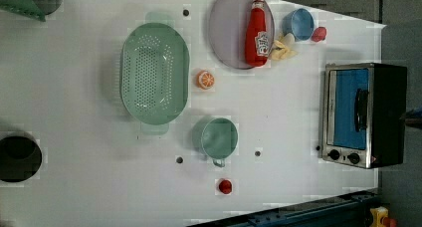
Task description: Flap open oven.
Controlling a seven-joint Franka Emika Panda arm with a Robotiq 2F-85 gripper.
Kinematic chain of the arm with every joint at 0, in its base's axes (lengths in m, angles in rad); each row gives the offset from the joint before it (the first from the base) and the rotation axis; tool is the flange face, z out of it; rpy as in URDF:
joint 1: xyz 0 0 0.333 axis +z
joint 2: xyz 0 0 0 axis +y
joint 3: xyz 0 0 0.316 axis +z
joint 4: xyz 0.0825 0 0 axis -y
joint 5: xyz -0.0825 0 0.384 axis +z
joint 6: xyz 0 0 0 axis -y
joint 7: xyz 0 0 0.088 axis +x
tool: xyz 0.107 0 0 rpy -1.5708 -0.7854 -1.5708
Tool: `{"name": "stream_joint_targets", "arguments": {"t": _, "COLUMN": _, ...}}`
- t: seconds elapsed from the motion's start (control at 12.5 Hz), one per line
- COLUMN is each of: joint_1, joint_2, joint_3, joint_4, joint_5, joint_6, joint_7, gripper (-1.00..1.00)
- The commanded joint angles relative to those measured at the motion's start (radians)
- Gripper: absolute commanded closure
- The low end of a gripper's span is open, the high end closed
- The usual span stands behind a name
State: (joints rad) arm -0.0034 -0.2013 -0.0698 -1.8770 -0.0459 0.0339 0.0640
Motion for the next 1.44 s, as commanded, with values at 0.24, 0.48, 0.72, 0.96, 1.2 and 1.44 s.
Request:
{"name": "stream_joint_targets", "arguments": {"t": 0.24, "joint_1": -0.022, "joint_2": -0.009, "joint_3": -0.105, "joint_4": -0.065, "joint_5": -0.004, "joint_6": 0.025, "joint_7": -0.437, "gripper": 0.65}}
{"name": "stream_joint_targets", "arguments": {"t": 0.48, "joint_1": -0.04, "joint_2": -0.006, "joint_3": -0.192, "joint_4": -0.123, "joint_5": -0.004, "joint_6": 0.125, "joint_7": -0.738, "gripper": 0.65}}
{"name": "stream_joint_targets", "arguments": {"t": 0.72, "joint_1": -0.049, "joint_2": 0.024, "joint_3": -0.276, "joint_4": -0.18, "joint_5": -0.004, "joint_6": 0.248, "joint_7": -0.97, "gripper": 0.65}}
{"name": "stream_joint_targets", "arguments": {"t": 0.96, "joint_1": -0.051, "joint_2": 0.092, "joint_3": -0.342, "joint_4": -0.207, "joint_5": -0.004, "joint_6": 0.396, "joint_7": -1.169, "gripper": 0.65}}
{"name": "stream_joint_targets", "arguments": {"t": 1.2, "joint_1": -0.053, "joint_2": 0.184, "joint_3": -0.381, "joint_4": -0.217, "joint_5": -0.004, "joint_6": 0.507, "joint_7": -1.264, "gripper": 0.65}}
{"name": "stream_joint_targets", "arguments": {"t": 1.44, "joint_1": -0.062, "joint_2": 0.266, "joint_3": -0.398, "joint_4": -0.228, "joint_5": -0.003, "joint_6": 0.585, "joint_7": -1.264, "gripper": 0.65}}
